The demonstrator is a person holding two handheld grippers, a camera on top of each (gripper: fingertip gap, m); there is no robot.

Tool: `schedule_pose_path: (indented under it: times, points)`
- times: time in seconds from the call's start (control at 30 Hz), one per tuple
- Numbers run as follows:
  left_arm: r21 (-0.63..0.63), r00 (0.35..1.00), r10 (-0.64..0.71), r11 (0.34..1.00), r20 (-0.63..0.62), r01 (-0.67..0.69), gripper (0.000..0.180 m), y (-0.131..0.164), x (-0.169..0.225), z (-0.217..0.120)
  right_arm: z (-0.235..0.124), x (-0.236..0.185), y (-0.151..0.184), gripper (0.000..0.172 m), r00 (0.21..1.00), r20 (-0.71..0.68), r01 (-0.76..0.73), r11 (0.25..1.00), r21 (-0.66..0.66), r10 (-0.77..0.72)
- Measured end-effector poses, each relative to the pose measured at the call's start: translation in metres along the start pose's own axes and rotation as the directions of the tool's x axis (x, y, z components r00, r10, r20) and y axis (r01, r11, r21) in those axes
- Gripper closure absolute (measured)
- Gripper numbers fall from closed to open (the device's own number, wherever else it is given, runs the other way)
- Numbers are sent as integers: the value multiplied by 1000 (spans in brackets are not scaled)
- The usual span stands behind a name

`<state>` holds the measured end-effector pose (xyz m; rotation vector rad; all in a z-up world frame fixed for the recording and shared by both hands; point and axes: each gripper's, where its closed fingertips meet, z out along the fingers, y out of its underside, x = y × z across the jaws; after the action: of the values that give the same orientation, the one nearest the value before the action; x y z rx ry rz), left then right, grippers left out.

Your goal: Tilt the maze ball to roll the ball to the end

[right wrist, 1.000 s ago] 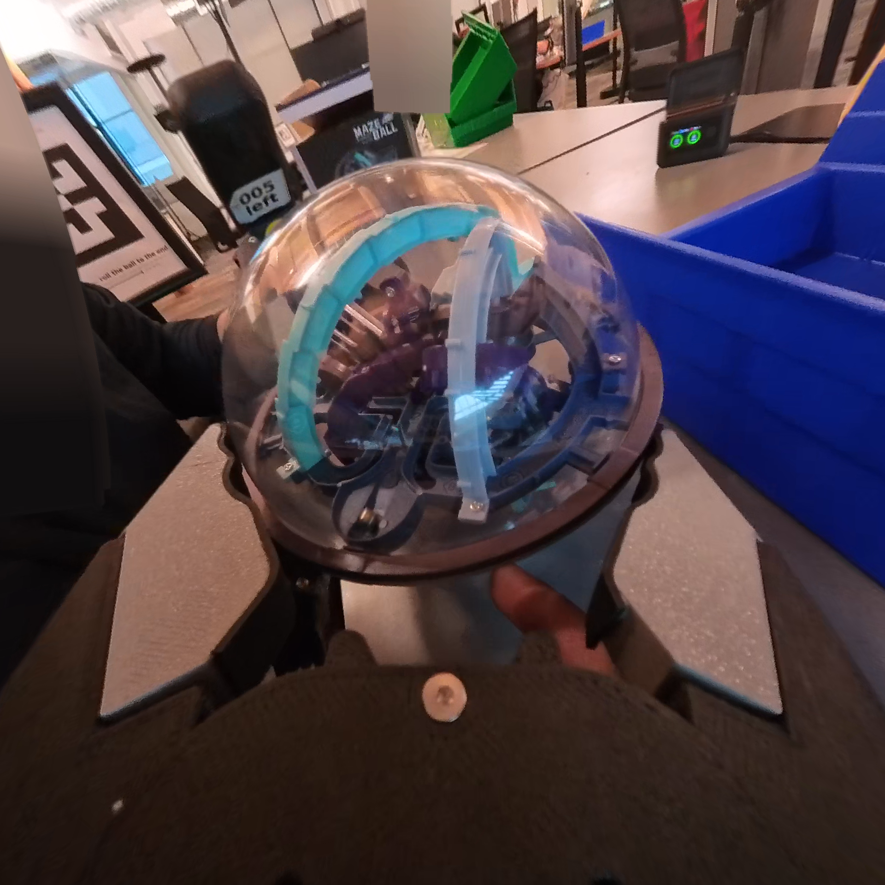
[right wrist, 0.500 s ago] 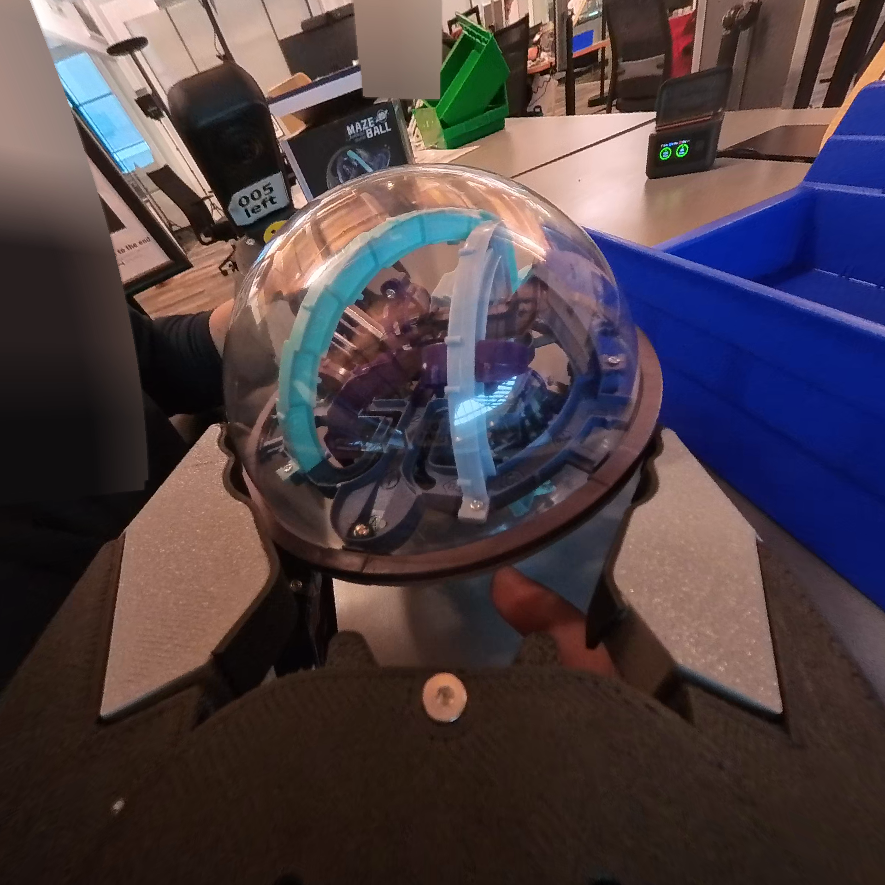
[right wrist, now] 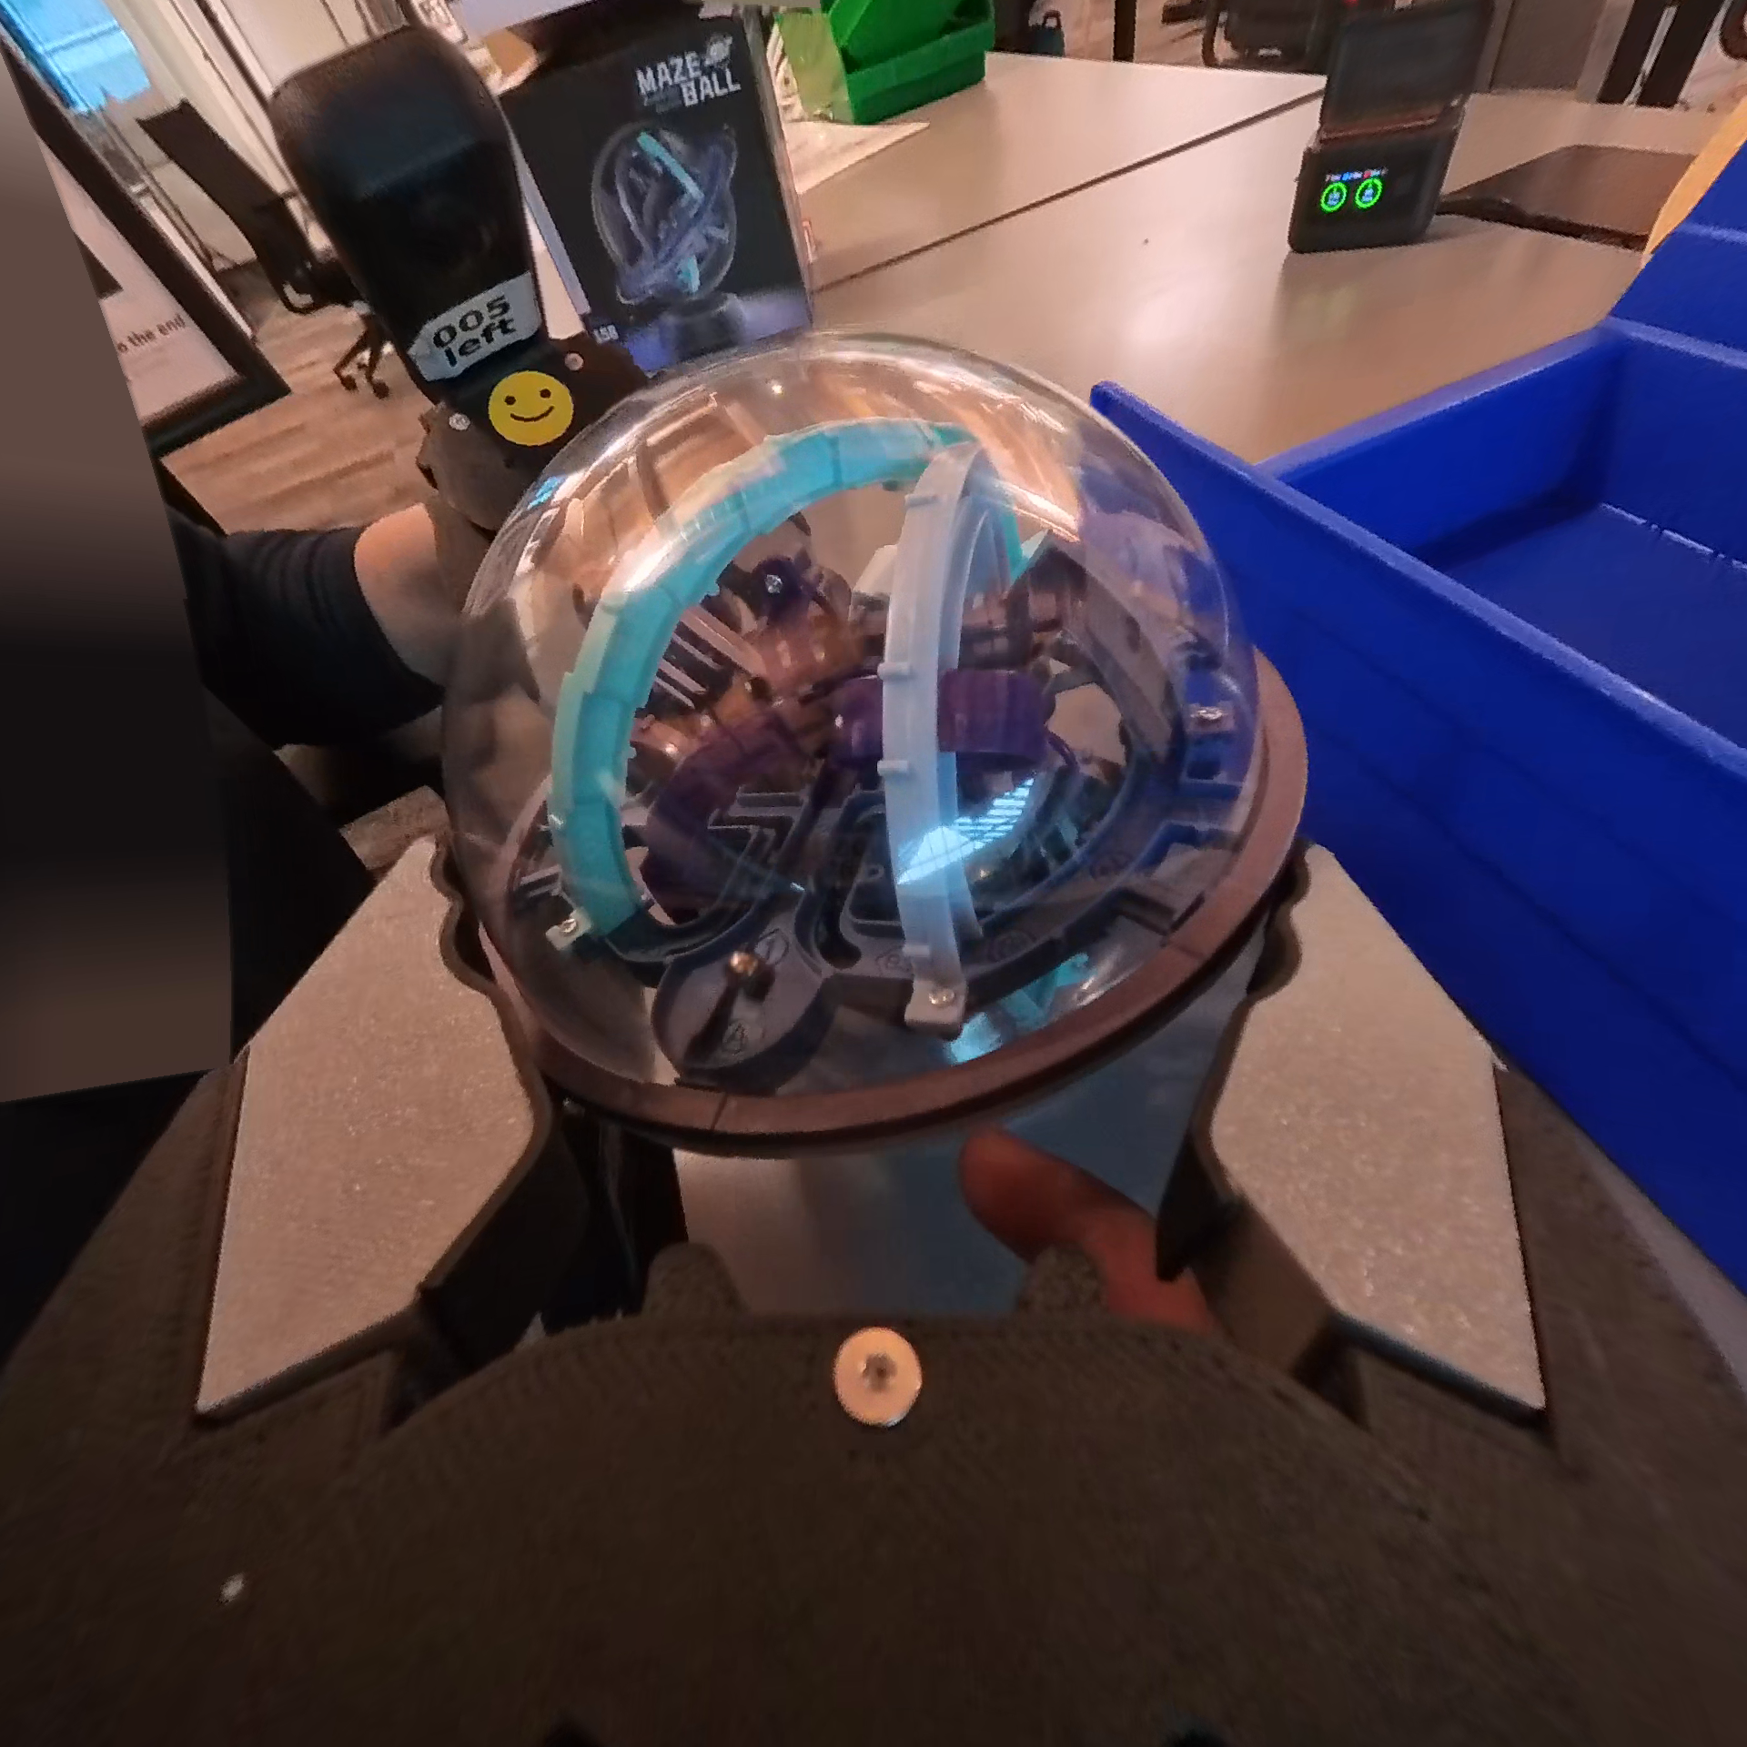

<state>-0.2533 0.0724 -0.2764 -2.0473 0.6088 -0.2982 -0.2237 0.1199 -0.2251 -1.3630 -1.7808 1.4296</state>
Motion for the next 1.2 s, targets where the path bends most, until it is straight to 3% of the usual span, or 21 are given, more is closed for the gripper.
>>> schedule_pose_path:
  times: [0.47,1.2]
  points:
    - [11,1000,-7,1000,-5,7,103,-1,0,-1,0,0,0,15,1000,11,-20,1000,20,20]
    - [-1,998,56,998,35,-56,107,1,3,0,-4,-4,-1,15,986,19,161,982,102,-164]
